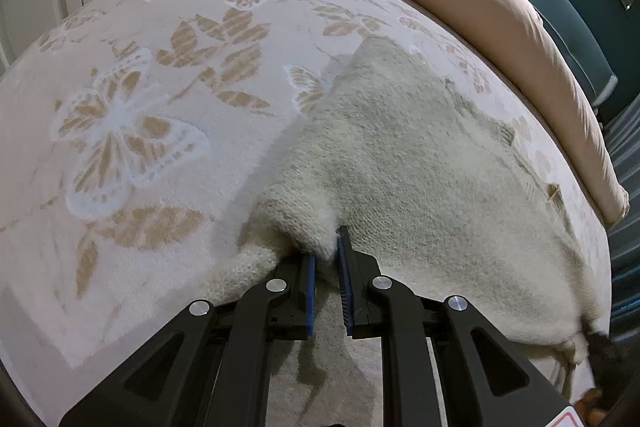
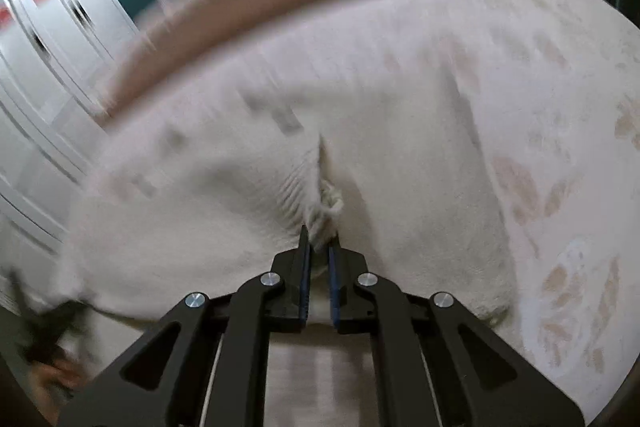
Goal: Fold small clothes
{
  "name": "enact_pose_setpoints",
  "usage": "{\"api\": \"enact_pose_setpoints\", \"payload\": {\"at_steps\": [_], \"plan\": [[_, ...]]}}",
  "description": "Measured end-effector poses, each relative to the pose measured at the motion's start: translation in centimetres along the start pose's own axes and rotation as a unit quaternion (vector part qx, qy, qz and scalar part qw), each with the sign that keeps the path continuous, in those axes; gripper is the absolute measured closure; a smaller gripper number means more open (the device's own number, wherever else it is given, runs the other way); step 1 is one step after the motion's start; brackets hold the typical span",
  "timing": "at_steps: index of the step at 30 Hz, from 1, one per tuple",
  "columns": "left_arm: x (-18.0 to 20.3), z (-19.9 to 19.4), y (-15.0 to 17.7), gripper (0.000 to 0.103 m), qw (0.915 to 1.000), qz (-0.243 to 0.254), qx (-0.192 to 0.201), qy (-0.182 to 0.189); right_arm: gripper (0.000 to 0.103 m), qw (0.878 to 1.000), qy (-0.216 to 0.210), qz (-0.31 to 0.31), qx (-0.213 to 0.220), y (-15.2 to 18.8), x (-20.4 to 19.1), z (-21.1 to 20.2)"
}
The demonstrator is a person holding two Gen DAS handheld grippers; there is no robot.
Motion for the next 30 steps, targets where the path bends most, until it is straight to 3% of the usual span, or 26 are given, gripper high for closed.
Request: {"api": "enact_pose_setpoints", "payload": {"at_steps": [2,6,7,8,10,11,13,17,19,23,28,30], "plan": [[0.1,-0.2,-0.1,0.088,1.0000,-0.003,-0.004,0.001,0.094,1.000,-0.003,0.005,0.007,-0.2,0.2,-0.6],[-0.3,-2.7,0.4,0.076,0.9994,-0.023,-0.001,0.025,0.091,0.999,-0.001,0.003,0.048,0.4,0.7,-7.8],[-0.6,-3.9,0.9,0.076,0.9992,-0.024,0.000,0.031,0.083,0.998,0.003,-0.006,0.056,1.1,1.2,-9.3],[-0.8,-5.1,1.7,0.072,0.9991,-0.020,-0.001,0.037,0.068,0.998,0.011,-0.016,0.065,2.4,1.7,-11.5],[-1.6,-7.5,3.4,0.059,0.9990,-0.017,-0.002,0.042,0.046,0.997,0.018,-0.020,0.071,4.9,3.7,-14.1],[-2.4,-9.1,4.8,0.048,0.9990,-0.014,-0.005,0.042,0.040,0.997,0.025,-0.019,0.066,6.9,5.1,-15.7],[-4.2,-12.1,8.0,0.040,0.9989,-0.018,-0.017,0.041,0.037,0.998,0.044,-0.023,0.048,11.3,7.6,-17.9],[-7.5,-15.1,14.1,0.039,0.9959,-0.042,-0.069,0.040,0.033,0.998,0.067,0.000,-0.008,19.3,11.8,-19.3],[-8.3,-16.6,16.9,0.039,0.9945,-0.051,-0.071,0.057,0.033,0.997,0.063,0.018,-0.038,22.6,13.2,-19.4],[-7.2,-17.3,19.4,0.039,0.9936,-0.035,-0.081,0.071,0.033,0.997,0.022,0.044,-0.064,25.2,12.5,-18.8],[-5.5,-16.1,19.8,0.034,0.9930,-0.033,-0.083,0.078,0.030,0.993,-0.038,0.081,-0.082,25.2,10.9,-17.1],[-5.1,-15.9,19.7,0.032,0.9927,-0.030,-0.080,0.085,0.029,0.992,-0.041,0.092,-0.078,25.0,10.5,-16.8]]}}
Point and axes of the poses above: each gripper's, at about its wrist camera, not at the fingertips, and z roughly the way its jaws point, x to its right, y to its underside, the point moved 4 cm from there along z, roughly the way its jaws point, and after that the axes turned 8 degrees about y, right-handed, at the moved point
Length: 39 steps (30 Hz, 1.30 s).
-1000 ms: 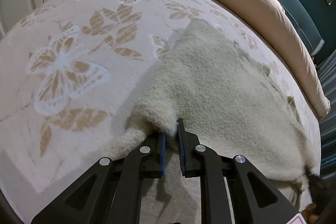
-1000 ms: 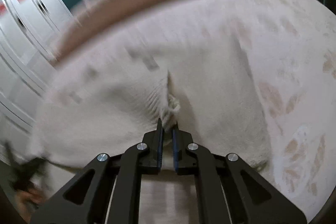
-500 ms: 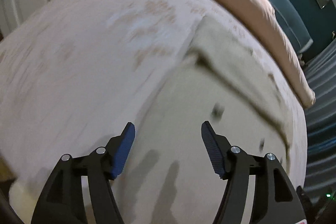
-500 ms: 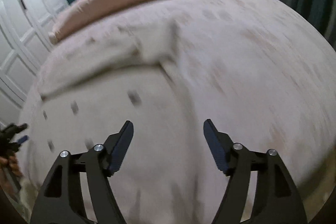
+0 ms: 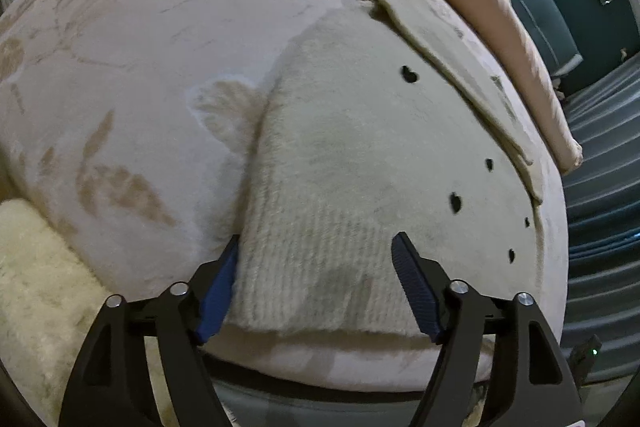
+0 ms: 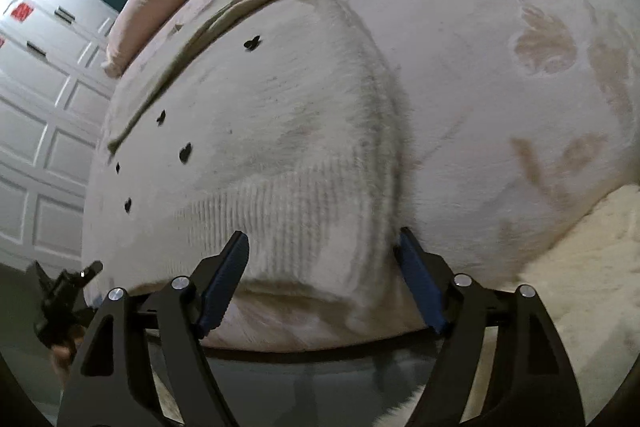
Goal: Fold small clothes
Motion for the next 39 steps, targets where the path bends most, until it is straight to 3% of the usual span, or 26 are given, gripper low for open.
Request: {"api": "enact_pose_setpoints", "payload": {"at_steps": [1,2,3,6,8,14,20,25,29,32,35,37,39], "plan": [[0.1,0.0,-0.1,0.033,1.0000,-0.001,0.001,0.006,0.029,1.000,-0.003,0.001,0.004,-0.1,-0.4,0.1],[0.2,0.0,-0.2,0.040,0.9998,-0.002,0.002,0.018,0.032,1.000,-0.009,-0.002,0.007,-0.2,-0.8,0.1],[0.2,0.1,-0.3,0.060,0.9997,-0.003,-0.002,0.026,0.035,1.000,-0.014,-0.005,0.008,-0.2,-1.2,0.2],[0.2,0.3,-0.4,0.096,0.9990,-0.013,-0.024,0.037,0.054,1.000,-0.014,-0.013,0.002,-0.3,-2.3,0.3],[0.5,-0.3,-0.4,0.097,0.9991,-0.007,-0.018,0.037,0.090,1.000,-0.020,-0.017,0.005,-0.6,-2.8,-0.1],[2.6,-4.2,-0.1,0.098,0.9985,0.023,0.009,0.048,0.095,0.997,-0.029,-0.032,0.057,-0.8,-3.7,-4.4],[4.1,-8.0,2.4,0.099,0.9956,0.063,-0.006,0.069,0.097,0.996,-0.021,-0.057,0.060,1.3,-3.0,-8.2],[3.2,-10.5,8.0,0.099,0.9930,0.089,-0.062,0.048,0.097,0.993,0.025,-0.120,-0.004,7.0,-0.6,-9.5],[1.1,-12.4,13.3,0.099,0.9908,0.062,-0.118,0.027,0.097,0.979,0.058,-0.174,-0.088,12.3,1.3,-9.9],[0.7,-13.7,15.3,0.099,0.9887,0.054,-0.139,0.017,0.098,0.971,0.056,-0.200,-0.118,13.6,1.2,-11.3],[2.3,-15.0,13.5,0.099,0.9913,0.070,-0.110,0.018,0.097,0.972,0.042,-0.210,-0.097,11.4,0.2,-12.9],[4.6,-15.3,10.1,0.099,0.9924,0.093,-0.070,0.038,0.097,0.979,0.026,-0.197,-0.047,7.5,-0.7,-14.0],[8.5,-14.6,4.4,0.099,0.9877,0.141,-0.017,0.065,0.097,0.983,-0.007,-0.180,0.030,1.5,-2.2,-14.8]]}}
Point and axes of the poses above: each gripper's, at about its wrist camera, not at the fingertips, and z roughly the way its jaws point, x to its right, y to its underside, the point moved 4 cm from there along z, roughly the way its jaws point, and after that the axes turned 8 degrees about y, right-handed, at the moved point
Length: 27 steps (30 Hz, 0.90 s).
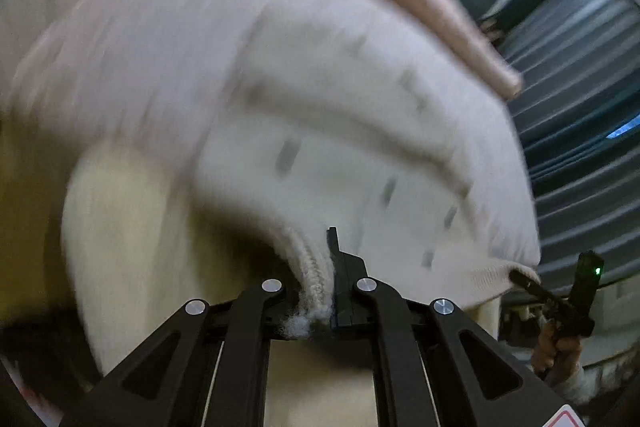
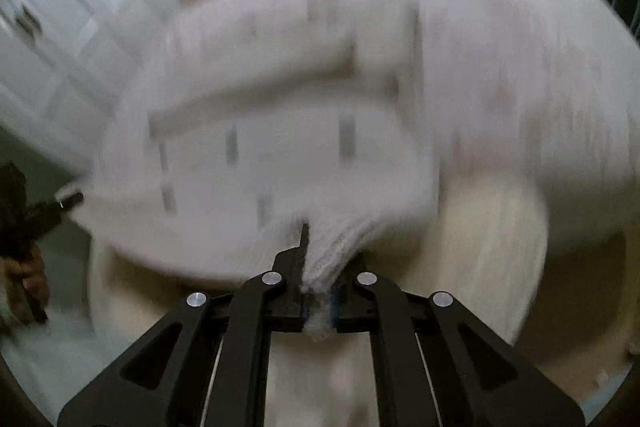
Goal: Fold small clothes
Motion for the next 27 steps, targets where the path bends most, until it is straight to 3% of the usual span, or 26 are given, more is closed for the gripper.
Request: {"api": "enact_pose_setpoints", "payload": {"at_steps": [3,5,6,7,8,10,11,12,14,17,20,23,27], "plan": [[2.7,2.7,-8.8,0.093,0.9936,0.076,0.082,-0.016,0.093,0.992,-0.027,0.041,0.115,-9.4,1.1,1.2],[3.6,5.1,-13.6,0.080,0.9862,0.090,0.132,-0.045,0.083,0.982,0.003,0.083,0.170,-13.5,2.1,2.2],[3.3,6.2,-15.5,0.079,0.9853,0.072,0.142,-0.061,0.079,0.977,0.016,0.107,0.186,-15.0,2.6,2.5],[2.8,6.8,-16.7,0.072,0.9849,0.043,0.148,-0.079,0.067,0.968,0.021,0.141,0.208,-16.1,3.1,2.3],[2.6,6.9,-17.2,0.059,0.9841,0.026,0.154,-0.084,0.057,0.960,0.024,0.160,0.227,-16.3,3.3,1.8],[1.9,5.8,-17.2,0.049,0.9814,0.005,0.182,-0.062,0.034,0.946,0.017,0.186,0.264,-15.5,3.6,0.4],[1.5,5.6,-17.0,0.031,0.9807,0.003,0.185,-0.064,0.029,0.944,0.019,0.190,0.268,-14.7,4.0,0.2],[0.8,5.2,-16.2,0.021,0.9793,0.000,0.189,-0.073,0.028,0.946,0.022,0.190,0.263,-13.9,4.4,0.3],[-1.0,5.6,-14.0,0.020,0.9795,-0.003,0.181,-0.088,0.028,0.956,0.039,0.185,0.225,-11.4,5.6,2.1],[-5.0,7.8,-9.9,0.020,0.9854,-0.036,0.123,-0.113,0.028,0.967,0.060,0.195,0.151,-7.0,7.1,6.0],[-9.5,10.9,-5.4,0.020,0.9855,-0.117,0.059,-0.107,0.028,0.966,0.060,0.235,0.085,-3.2,8.3,9.8],[-11.0,12.9,-3.5,0.020,0.9813,-0.169,0.039,-0.082,0.028,0.964,0.035,0.259,0.055,-2.2,7.9,11.9],[-11.1,14.1,-5.0,0.020,0.9804,-0.170,0.055,-0.083,0.028,0.963,0.000,0.264,0.043,-3.5,6.8,13.9]]}}
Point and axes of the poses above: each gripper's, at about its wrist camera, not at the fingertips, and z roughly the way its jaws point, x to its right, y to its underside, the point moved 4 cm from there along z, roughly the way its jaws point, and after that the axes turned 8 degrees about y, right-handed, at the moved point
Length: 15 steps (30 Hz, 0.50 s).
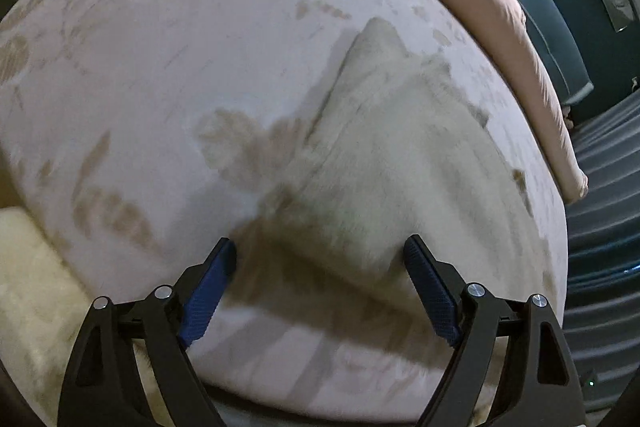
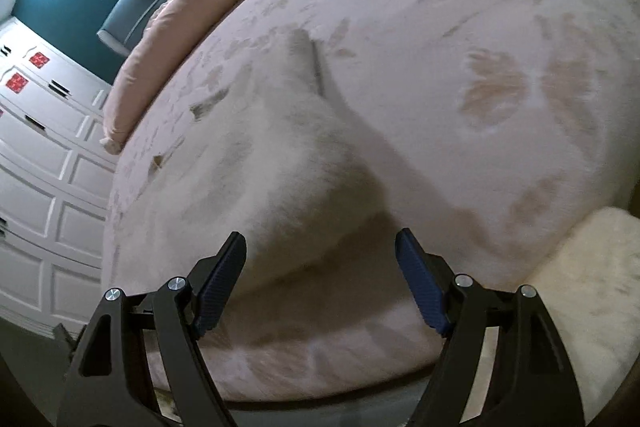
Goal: Fold small clothes
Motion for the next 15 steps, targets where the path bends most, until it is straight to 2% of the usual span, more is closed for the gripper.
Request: {"api": "enact_pose_setpoints", "payload": {"at_steps": [2,4,5,6,7,8,9,12,15], "plan": [[0.6,0.5,-0.8,0.020,1.0000,0.002,-0.001,0.008,0.025,1.000,-0.011,0.015,-0.020,-0.4,-0.6,1.3],[0.9,0.9,-1.0,0.025,0.9998,-0.004,-0.005,0.017,0.025,0.998,-0.020,0.043,-0.037,-0.8,-1.0,2.4],[1.1,1.0,-1.4,0.047,0.9997,-0.009,-0.010,0.018,0.029,0.997,-0.024,0.058,-0.038,-1.2,-1.0,2.8],[1.2,1.1,-1.7,0.076,0.9994,-0.010,-0.019,0.027,0.039,0.997,-0.030,0.064,-0.036,-1.5,-1.3,2.8],[1.0,0.9,-1.7,0.082,0.9991,-0.012,-0.025,0.034,0.071,0.997,-0.038,0.060,-0.040,-2.0,-1.6,2.8],[1.0,0.3,-1.9,0.087,0.9988,-0.016,-0.023,0.041,0.093,0.997,-0.038,0.054,-0.043,-2.1,-2.0,2.6],[1.1,-0.4,-1.8,0.091,0.9986,-0.012,-0.019,0.049,0.093,0.997,-0.043,0.051,-0.040,-2.1,-2.1,2.0],[1.9,-3.3,-1.1,0.093,0.9983,0.026,-0.019,0.049,0.094,0.998,-0.053,0.024,-0.018,-2.1,-2.1,-1.7],[1.7,-6.1,1.2,0.094,0.9971,0.051,-0.038,0.041,0.095,0.999,-0.045,-0.004,-0.022,-0.2,-1.1,-5.0]]}}
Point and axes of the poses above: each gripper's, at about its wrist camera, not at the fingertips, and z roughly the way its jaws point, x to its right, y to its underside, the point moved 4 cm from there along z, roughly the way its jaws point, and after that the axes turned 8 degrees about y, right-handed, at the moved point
